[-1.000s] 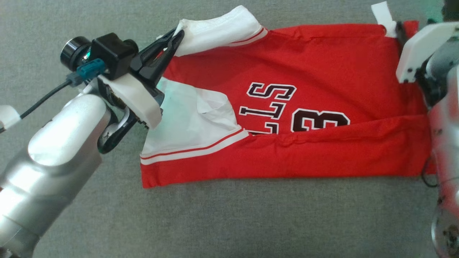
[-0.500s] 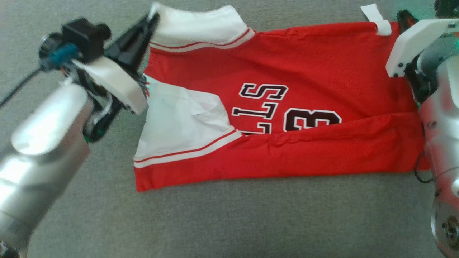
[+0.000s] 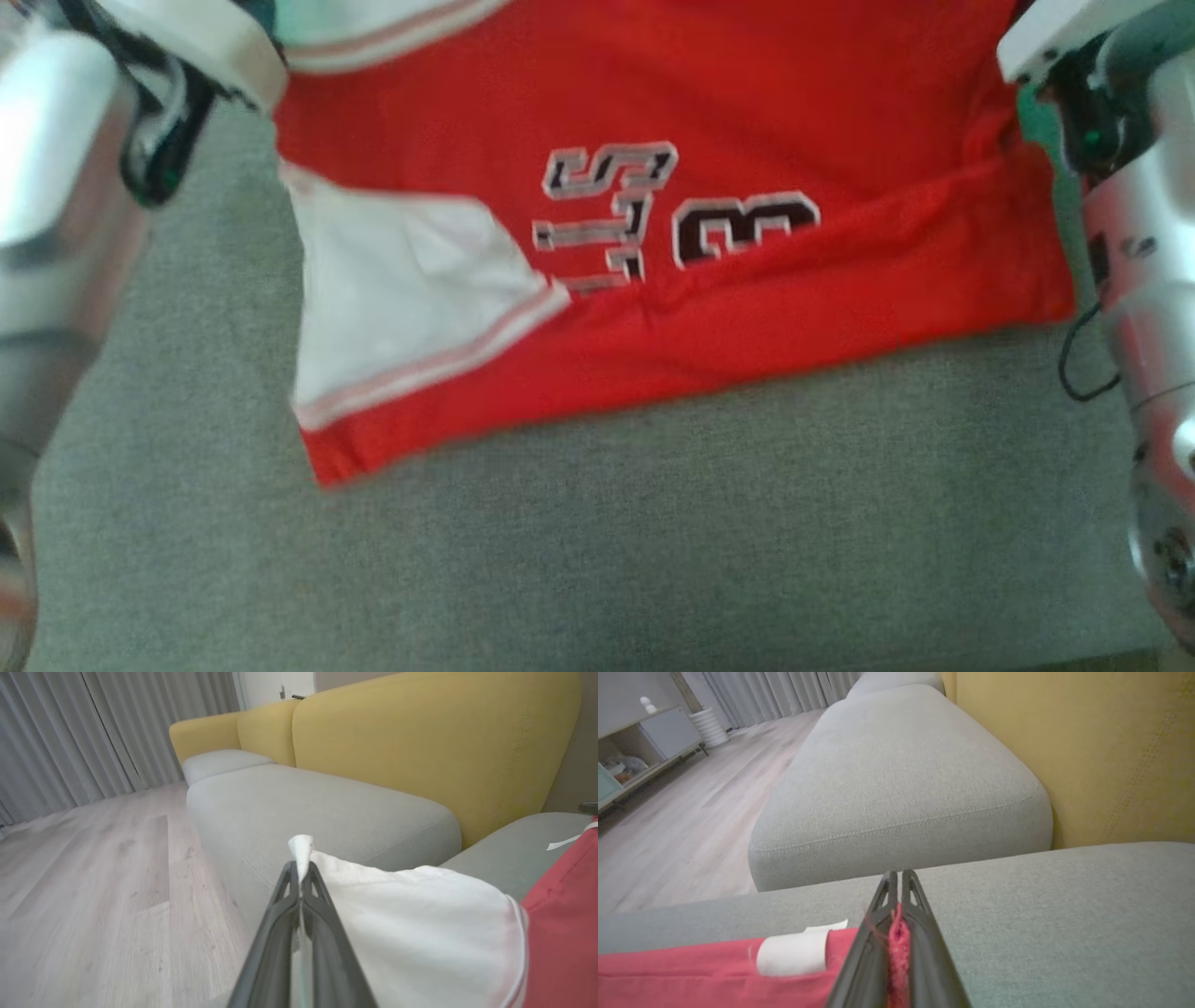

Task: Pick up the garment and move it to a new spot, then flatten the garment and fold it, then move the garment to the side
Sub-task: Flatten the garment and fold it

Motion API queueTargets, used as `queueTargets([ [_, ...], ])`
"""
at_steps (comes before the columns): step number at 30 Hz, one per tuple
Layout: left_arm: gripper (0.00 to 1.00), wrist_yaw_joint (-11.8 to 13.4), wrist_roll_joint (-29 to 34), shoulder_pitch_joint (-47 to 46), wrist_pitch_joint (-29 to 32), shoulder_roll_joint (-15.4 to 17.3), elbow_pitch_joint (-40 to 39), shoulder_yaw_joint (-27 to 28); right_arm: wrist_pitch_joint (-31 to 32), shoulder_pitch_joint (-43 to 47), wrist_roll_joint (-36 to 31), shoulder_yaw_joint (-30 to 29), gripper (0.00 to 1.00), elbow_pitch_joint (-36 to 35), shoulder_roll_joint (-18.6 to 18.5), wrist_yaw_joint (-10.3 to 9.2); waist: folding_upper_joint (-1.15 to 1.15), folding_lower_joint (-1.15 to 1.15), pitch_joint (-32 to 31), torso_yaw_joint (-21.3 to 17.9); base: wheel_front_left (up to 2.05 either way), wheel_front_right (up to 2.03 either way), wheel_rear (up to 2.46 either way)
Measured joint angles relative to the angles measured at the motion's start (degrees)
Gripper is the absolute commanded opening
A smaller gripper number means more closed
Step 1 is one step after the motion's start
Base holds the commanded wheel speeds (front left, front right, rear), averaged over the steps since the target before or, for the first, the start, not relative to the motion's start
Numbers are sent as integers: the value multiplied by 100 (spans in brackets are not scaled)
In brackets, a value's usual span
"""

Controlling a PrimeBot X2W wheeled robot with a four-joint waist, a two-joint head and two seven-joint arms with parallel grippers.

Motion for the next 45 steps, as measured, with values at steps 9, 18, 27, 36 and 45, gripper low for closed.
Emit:
queueTargets([
  [9, 0, 33, 376, -608, -567, -417, 762, 62, -392, -262, 591, 301, 0, 91, -91, 0, 0, 0, 25, 41, 0, 0, 0],
  [18, 0, -120, 389, 63, -601, -487, 926, -218, -359, 277, 1359, 766, 0, 30, -434, 0, 0, 0, -267, 204, 0, 0, 0],
  [27, 0, -168, -179, 1028, -260, -222, 381, -719, -103, 1212, 2169, 1204, 0, -465, -857, 0, 0, -1, -758, 353, 0, 0, 0],
  [36, 0, -168, -622, 1805, 432, 304, -485, -1123, 546, 1940, 2811, 1597, 0, -867, -1332, 0, 0, -1, -1206, 445, 0, 0, 0],
  [45, 0, -32, -811, 2493, 743, 452, -948, -1340, 1198, 2390, 2987, 2197, 0, -1218, -1771, 0, 0, -1, -1362, 413, 0, 0, 0],
])
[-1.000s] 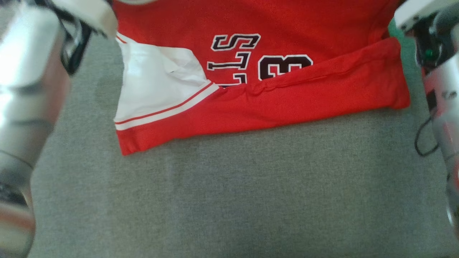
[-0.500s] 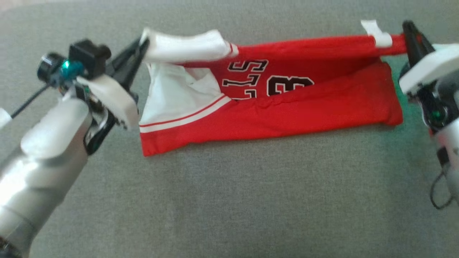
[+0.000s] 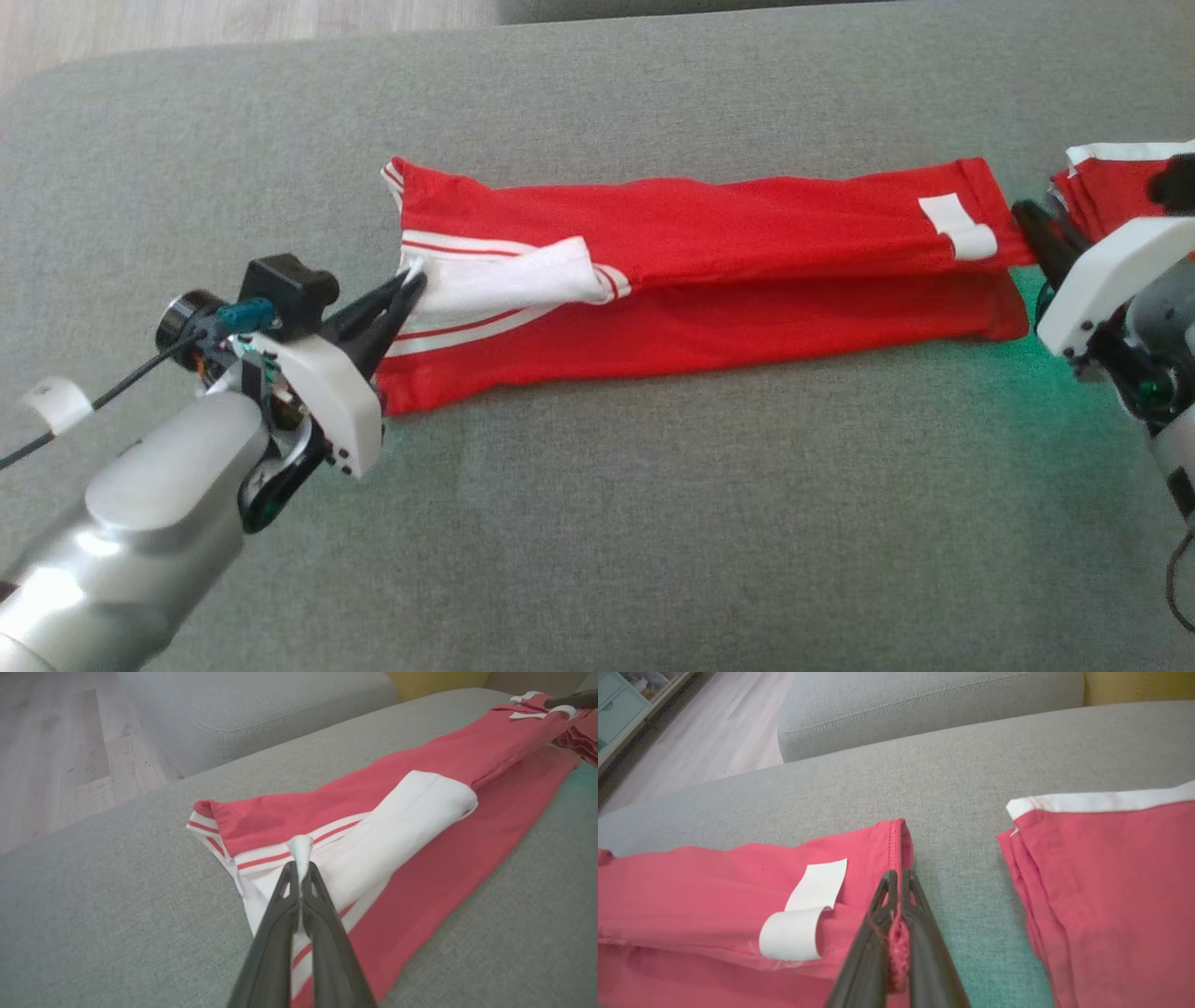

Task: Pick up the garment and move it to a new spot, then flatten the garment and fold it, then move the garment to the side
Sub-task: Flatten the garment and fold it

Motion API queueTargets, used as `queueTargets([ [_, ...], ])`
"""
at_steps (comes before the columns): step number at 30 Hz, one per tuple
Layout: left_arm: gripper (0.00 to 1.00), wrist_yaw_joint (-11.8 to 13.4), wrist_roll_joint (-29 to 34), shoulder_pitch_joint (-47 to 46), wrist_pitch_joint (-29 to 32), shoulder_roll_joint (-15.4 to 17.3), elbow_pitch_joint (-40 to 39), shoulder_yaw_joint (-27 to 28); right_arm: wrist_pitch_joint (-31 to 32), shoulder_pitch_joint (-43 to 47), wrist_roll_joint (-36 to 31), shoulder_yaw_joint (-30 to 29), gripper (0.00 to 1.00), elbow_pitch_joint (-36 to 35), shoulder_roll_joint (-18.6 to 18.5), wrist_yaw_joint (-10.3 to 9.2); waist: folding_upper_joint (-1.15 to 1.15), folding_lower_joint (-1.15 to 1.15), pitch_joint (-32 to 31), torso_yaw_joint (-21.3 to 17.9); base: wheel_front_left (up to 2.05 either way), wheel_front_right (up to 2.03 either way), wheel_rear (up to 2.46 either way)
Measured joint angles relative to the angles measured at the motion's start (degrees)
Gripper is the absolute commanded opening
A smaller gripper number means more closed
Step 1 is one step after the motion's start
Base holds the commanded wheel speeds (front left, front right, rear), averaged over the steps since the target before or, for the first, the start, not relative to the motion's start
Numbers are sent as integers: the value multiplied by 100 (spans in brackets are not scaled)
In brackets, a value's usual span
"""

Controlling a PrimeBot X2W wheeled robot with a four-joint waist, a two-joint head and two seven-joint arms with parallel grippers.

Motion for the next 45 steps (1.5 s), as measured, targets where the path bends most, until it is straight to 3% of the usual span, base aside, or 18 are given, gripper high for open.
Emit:
queueTargets([
  [10, 0, 108, -36, 182, 367, 102, -197, -269, 158, 39, -158, 474, 0, -69, -77, 0, 0, 0, -55, -33, 0, 0, 0],
  [11, 0, 125, -36, 214, 367, 97, -201, -278, 159, 39, -158, 472, 40, -60, -77, 0, 0, 1, -63, -39, 0, 0, 0],
  [12, 11, 144, -34, 244, 367, 94, -200, -289, 157, 38, -155, 465, 100, -32, -71, 0, 0, 1, -73, -45, 0, 0, 0],
  [13, 88, 177, -27, 270, 361, 88, -197, -298, 140, 38, -151, 456, 100, 14, -64, 0, 0, 0, -83, -53, 0, 0, 0],
  [14, 100, 225, -37, 287, 356, 74, -186, -293, 115, 38, -151, 448, 100, 44, -63, 0, 0, 0, -92, -60, 0, 0, 0],
  [23, 100, 933, -238, 337, -726, -212, -346, 468, -955, -55, 48, -203, 100, -107, 68, 0, 0, 1, -265, -92, 0, 0, 0],
  [30, 100, 1469, -339, 382, -1322, -467, -730, 1493, -2193, -224, -192, -786, 100, -548, 658, 0, 0, 0, -483, -80, 0, 0, 0],
  [33, 100, 1660, 129, 637, -1336, -656, -1209, 2269, -2547, -176, -577, -1085, 100, -604, 969, 0, 0, 0, -552, -65, 0, 0, 0],
  [38, 100, 1785, 1026, 1683, -1356, -1144, -1623, 3181, -2725, 446, -1464, -1823, 100, -836, 1556, 0, 0, 0, -645, 1, 0, 0, 0],
  [42, 100, 1782, 1596, 2307, -1356, -1403, -1660, 3504, -2725, 1182, -2160, -2237, 100, -1081, 1970, 0, 0, 0, -686, 45, 0, 0, 0],
  [45, 100, 1634, 1896, 2738, -1356, -1737, -1705, 3860, -2725, 1840, -2707, -2593, 100, -1397, 2310, -1, 0, 0, -705, 74, 0, 0, 0],
])
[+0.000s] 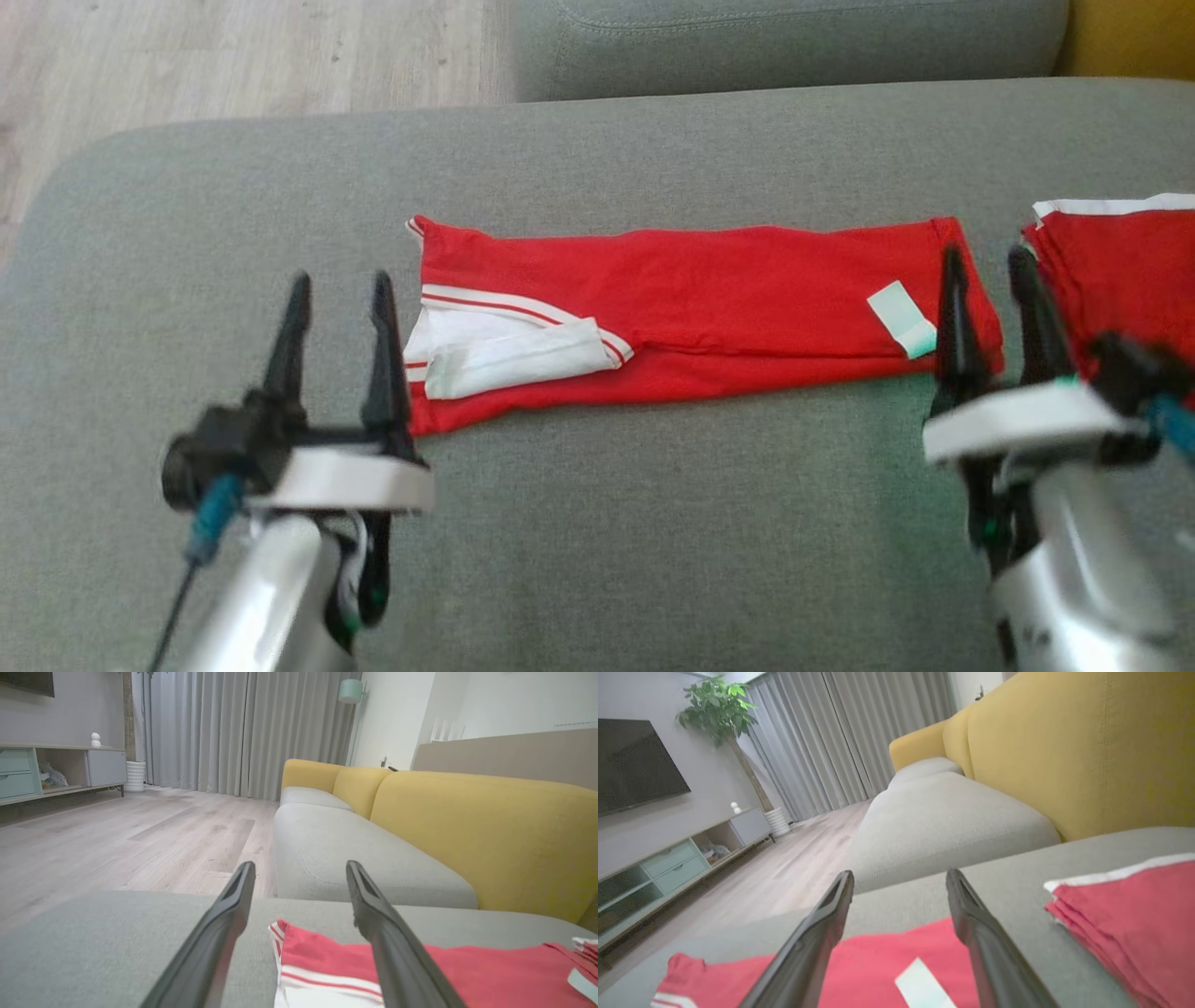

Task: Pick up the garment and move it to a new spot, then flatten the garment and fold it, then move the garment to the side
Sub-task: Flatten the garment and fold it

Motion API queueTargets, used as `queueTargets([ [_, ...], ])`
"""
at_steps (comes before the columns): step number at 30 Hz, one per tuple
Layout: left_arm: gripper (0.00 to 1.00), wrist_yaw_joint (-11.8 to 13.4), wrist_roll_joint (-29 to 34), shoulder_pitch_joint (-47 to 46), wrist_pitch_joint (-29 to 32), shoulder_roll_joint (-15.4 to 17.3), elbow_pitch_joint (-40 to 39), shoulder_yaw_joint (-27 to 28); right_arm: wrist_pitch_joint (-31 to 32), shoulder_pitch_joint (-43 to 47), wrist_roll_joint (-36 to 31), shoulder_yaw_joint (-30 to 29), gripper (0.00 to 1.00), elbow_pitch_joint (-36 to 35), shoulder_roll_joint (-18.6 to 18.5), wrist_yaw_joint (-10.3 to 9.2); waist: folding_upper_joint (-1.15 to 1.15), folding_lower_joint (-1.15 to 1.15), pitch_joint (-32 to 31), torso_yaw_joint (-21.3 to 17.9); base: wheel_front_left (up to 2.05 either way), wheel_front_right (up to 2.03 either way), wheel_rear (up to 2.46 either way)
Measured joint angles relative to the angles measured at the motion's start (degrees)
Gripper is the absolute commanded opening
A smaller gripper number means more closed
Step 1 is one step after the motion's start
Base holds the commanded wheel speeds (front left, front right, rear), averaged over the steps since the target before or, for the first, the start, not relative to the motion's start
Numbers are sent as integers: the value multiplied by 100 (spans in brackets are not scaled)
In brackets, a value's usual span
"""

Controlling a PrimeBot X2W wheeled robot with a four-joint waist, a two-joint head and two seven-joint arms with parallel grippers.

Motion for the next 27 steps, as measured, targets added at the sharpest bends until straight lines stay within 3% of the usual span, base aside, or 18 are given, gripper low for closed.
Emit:
queueTargets([
  [7, 100, -398, 803, 616, 0, -519, 157, 589, 0, 767, -628, -175, 100, -350, 226, 0, 0, 0, 30, 25, 0, 0, 0],
  [16, 100, -916, 1325, 586, 0, -848, 249, 1103, 0, 573, -892, -425, 100, -409, 280, 1, 0, 0, 310, 43, 0, 0, 0],
  [21, 100, -1072, 1463, 331, 0, -973, 260, 1243, 109, -16, -1170, -1022, 100, 12, 281, 1, 0, 1, 544, 109, 0, 0, 0],
  [27, 100, -1198, 1522, 248, 0, -1015, 275, 1303, 561, -366, -1622, -1816, 100, 1039, 281, 0, 0, 2, 787, 266, 0, 0, 0],
])
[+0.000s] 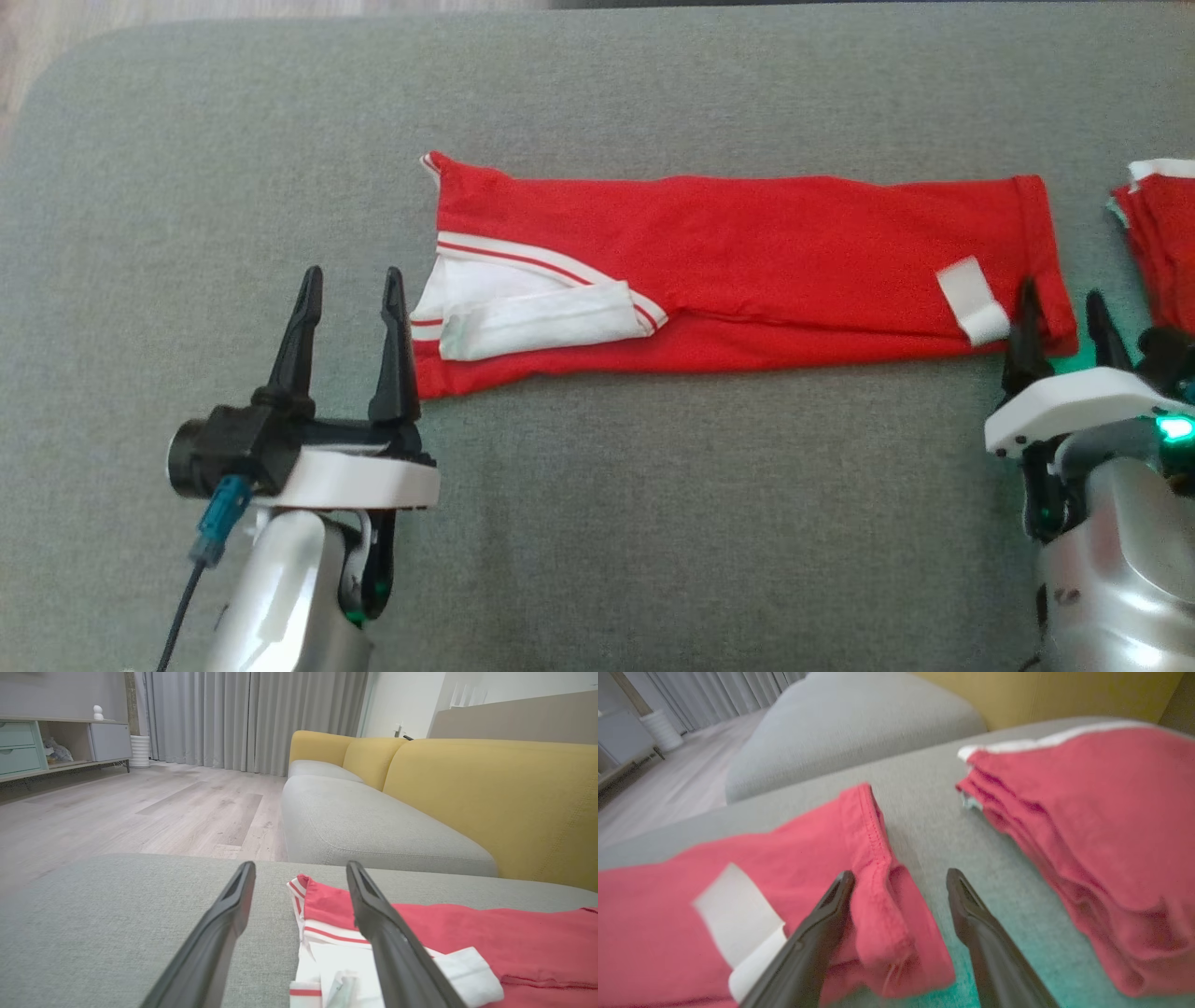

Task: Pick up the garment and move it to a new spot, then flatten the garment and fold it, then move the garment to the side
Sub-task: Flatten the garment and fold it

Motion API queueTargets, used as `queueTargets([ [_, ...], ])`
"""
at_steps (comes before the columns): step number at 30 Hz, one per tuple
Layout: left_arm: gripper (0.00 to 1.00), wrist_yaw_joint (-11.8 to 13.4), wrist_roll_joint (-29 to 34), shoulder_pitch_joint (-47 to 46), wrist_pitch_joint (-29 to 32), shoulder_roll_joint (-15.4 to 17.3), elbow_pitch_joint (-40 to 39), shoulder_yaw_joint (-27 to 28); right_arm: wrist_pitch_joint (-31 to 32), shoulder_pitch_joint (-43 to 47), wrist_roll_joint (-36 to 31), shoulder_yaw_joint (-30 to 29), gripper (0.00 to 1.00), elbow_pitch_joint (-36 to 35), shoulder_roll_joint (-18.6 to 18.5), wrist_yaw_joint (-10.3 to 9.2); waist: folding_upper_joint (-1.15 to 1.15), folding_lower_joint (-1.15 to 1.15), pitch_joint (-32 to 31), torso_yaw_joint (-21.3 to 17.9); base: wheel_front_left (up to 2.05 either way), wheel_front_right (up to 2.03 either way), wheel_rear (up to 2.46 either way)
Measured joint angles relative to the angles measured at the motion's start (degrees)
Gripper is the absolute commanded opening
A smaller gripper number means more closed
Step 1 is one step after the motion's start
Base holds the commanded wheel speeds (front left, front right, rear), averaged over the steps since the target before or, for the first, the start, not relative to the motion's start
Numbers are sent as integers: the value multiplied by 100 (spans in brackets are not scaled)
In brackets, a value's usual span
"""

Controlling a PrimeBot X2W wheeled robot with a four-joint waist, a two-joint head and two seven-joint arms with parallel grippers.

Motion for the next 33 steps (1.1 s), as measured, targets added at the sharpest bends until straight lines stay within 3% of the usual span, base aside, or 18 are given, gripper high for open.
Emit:
queueTargets([
  [8, 100, -68, 23, -47, 0, -10, 74, 41, 111, -520, -246, -334, 100, 1000, -21, 0, 0, -1, 135, 95, 0, 0, 0],
  [9, 100, -68, 22, -47, 0, -10, 76, 41, 97, -582, -245, -312, 70, 1081, -30, 0, 0, -1, 140, 90, 0, 0, 0],
  [10, 100, -68, 22, -48, 0, -11, 76, 41, 60, -638, -245, -287, 11, 1159, -36, 1, 0, -2, 143, 82, 0, 0, 0],
  [11, 100, -68, 22, -48, 0, -11, 77, 41, 19, -666, -245, -243, 0, 1215, -42, 0, 0, -1, 146, 72, 0, 0, 0],
  [16, 100, -67, 22, -56, 0, -14, 93, 49, -143, -757, -370, -244, 0, 1348, 12, 1, 0, -1, 105, -5, 0, 0, 0],
  [19, 100, -67, 22, -58, 0, -14, 98, 56, -190, -750, -583, -543, 0, 1311, 35, 1, 0, -1, 47, -49, 0, 0, 0],
  [25, 100, -66, -36, -59, 0, -16, 97, 56, -127, -745, -832, -1274, 0, 770, -294, 1, 0, -1, -97, -101, 0, 0, 0],
  [33, 100, -58, -100, -52, 0, -19, 127, -35, 146, -742, -743, -1042, 0, 142, -223, 1, 0, -1, -330, -90, 0, 0, 0],
])
